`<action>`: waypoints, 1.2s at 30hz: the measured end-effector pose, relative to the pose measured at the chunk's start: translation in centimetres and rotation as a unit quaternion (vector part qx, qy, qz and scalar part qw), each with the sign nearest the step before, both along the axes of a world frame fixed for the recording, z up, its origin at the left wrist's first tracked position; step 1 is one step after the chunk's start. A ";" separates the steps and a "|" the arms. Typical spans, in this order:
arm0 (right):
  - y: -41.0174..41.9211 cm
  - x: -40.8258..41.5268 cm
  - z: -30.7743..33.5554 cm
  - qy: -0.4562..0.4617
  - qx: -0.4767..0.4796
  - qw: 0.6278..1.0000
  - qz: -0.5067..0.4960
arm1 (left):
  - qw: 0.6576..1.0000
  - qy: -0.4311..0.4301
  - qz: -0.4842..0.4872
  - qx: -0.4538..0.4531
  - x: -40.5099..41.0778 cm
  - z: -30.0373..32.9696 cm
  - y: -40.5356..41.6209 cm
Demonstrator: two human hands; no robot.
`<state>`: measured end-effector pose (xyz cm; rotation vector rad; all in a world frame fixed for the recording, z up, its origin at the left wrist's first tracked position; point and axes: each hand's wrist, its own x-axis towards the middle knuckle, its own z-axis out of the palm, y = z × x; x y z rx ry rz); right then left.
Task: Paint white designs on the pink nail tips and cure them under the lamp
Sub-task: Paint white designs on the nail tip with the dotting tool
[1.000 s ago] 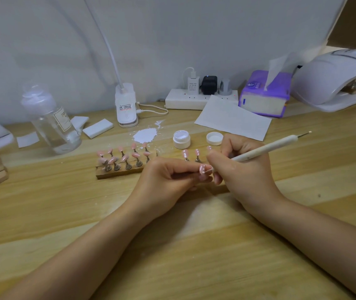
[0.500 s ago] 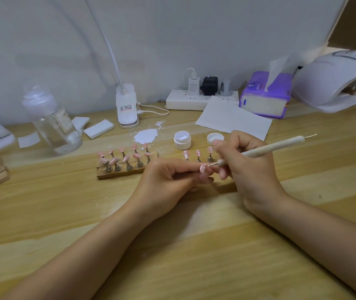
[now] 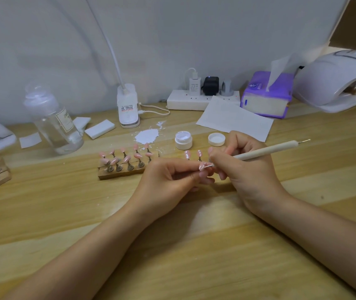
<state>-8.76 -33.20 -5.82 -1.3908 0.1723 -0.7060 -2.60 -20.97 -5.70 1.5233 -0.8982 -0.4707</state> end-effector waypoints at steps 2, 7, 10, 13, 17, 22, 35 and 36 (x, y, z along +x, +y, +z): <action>0.0 0.0 -0.1 0.001 -0.002 1.000 0.002 | 1.000 -0.006 -0.004 0.000 0.0 0.1 0.1; -0.1 0.1 -0.1 0.000 -0.008 1.000 0.000 | 1.000 -0.007 -0.007 -0.004 0.0 0.1 0.0; -0.1 0.1 -0.1 0.003 -0.002 1.000 0.008 | 1.000 -0.007 -0.008 -0.010 0.0 0.1 -0.1; 0.0 0.0 0.0 -0.003 0.021 0.999 0.031 | 1.000 -0.017 -0.006 -0.003 0.2 -0.1 0.0; 0.0 0.0 0.0 0.004 -0.005 1.000 0.007 | 1.000 -0.014 0.002 0.000 0.2 -0.2 -0.1; 0.1 0.0 0.1 0.001 0.004 1.000 0.021 | 1.000 -0.014 0.000 -0.004 0.2 -0.3 -0.1; 0.1 0.0 0.1 -0.001 -0.003 1.000 0.026 | 1.000 -0.006 -0.001 -0.009 0.3 -0.4 -0.2; 0.1 0.0 0.0 -0.001 -0.003 1.000 0.021 | 1.000 -0.007 0.001 -0.008 0.4 -0.4 -0.2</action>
